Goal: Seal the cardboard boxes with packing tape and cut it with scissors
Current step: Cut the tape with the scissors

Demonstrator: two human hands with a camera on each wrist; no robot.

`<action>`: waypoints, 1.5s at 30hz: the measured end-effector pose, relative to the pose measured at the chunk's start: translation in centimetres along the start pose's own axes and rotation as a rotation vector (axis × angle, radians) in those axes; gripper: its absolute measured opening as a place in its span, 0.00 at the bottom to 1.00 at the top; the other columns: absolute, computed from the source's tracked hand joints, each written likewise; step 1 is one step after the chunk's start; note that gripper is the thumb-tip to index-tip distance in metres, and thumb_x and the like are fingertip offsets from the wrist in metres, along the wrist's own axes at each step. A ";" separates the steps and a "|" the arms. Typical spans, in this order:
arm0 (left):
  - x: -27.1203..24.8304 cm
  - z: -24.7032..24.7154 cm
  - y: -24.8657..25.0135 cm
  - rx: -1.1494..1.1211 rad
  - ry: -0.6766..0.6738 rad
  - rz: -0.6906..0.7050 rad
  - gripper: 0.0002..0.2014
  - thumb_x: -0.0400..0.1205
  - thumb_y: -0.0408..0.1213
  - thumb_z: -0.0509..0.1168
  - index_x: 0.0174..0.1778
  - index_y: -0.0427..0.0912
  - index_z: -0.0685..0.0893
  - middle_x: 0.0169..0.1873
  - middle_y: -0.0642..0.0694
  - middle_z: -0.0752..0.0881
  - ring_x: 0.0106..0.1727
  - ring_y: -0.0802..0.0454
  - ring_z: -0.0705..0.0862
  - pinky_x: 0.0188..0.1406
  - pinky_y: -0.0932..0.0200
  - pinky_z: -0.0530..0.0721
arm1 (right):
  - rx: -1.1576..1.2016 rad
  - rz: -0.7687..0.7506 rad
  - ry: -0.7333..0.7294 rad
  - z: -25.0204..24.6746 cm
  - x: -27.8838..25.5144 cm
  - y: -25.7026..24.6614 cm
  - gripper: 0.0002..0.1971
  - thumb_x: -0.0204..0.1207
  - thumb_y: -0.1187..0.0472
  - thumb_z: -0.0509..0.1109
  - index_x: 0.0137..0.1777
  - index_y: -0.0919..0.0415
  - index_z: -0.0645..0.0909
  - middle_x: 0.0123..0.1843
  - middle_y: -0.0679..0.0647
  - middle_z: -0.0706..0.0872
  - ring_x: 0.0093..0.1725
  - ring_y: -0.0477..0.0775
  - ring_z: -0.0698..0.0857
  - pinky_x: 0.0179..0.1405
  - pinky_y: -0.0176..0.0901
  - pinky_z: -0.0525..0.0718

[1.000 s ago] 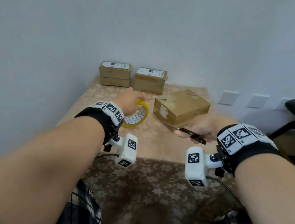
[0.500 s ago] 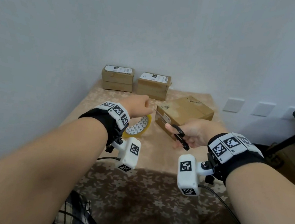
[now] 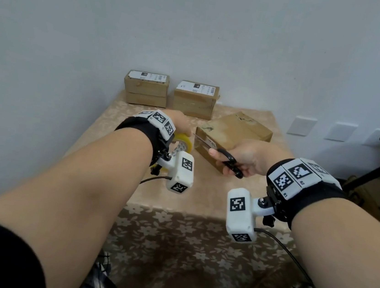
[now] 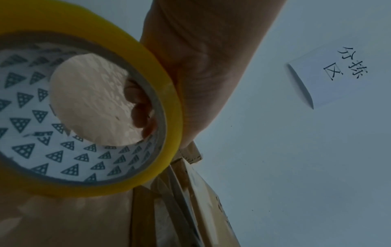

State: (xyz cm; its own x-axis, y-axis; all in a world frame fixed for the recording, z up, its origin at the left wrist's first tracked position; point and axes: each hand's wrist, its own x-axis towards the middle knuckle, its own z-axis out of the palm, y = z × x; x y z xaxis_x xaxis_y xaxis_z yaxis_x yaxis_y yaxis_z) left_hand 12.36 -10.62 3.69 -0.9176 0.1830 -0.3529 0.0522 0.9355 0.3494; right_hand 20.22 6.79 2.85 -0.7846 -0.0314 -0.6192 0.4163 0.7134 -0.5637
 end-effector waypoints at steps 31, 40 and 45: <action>-2.8 0.8 -0.1 0.126 0.053 0.022 0.14 0.83 0.47 0.61 0.49 0.38 0.79 0.44 0.42 0.79 0.45 0.46 0.76 0.44 0.54 0.72 | -0.144 -0.167 0.144 -0.1 1.5 1.7 0.43 0.57 0.29 0.72 0.58 0.69 0.85 0.36 0.59 0.85 0.36 0.57 0.77 0.39 0.46 0.73; -3.4 1.0 -1.4 0.013 0.100 0.041 0.18 0.83 0.47 0.63 0.60 0.37 0.82 0.54 0.39 0.83 0.52 0.45 0.80 0.56 0.52 0.79 | -0.276 -0.088 0.124 0.3 1.3 1.0 0.39 0.65 0.32 0.71 0.58 0.70 0.84 0.39 0.58 0.84 0.38 0.55 0.79 0.34 0.40 0.73; -3.7 0.7 -2.6 -0.205 0.131 0.106 0.10 0.78 0.41 0.68 0.48 0.39 0.87 0.43 0.44 0.85 0.46 0.45 0.82 0.48 0.52 0.83 | -0.474 -0.071 0.111 0.6 0.7 0.0 0.29 0.65 0.32 0.73 0.41 0.61 0.79 0.29 0.54 0.78 0.31 0.55 0.74 0.30 0.40 0.70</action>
State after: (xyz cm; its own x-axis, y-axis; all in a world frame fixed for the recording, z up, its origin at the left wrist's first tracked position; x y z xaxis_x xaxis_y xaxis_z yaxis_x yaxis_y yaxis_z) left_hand 15.95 -13.50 3.46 -0.9550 0.2235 -0.1948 0.0817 0.8300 0.5517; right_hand 19.94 6.35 2.04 -0.8585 -0.0347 -0.5117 0.1257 0.9531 -0.2754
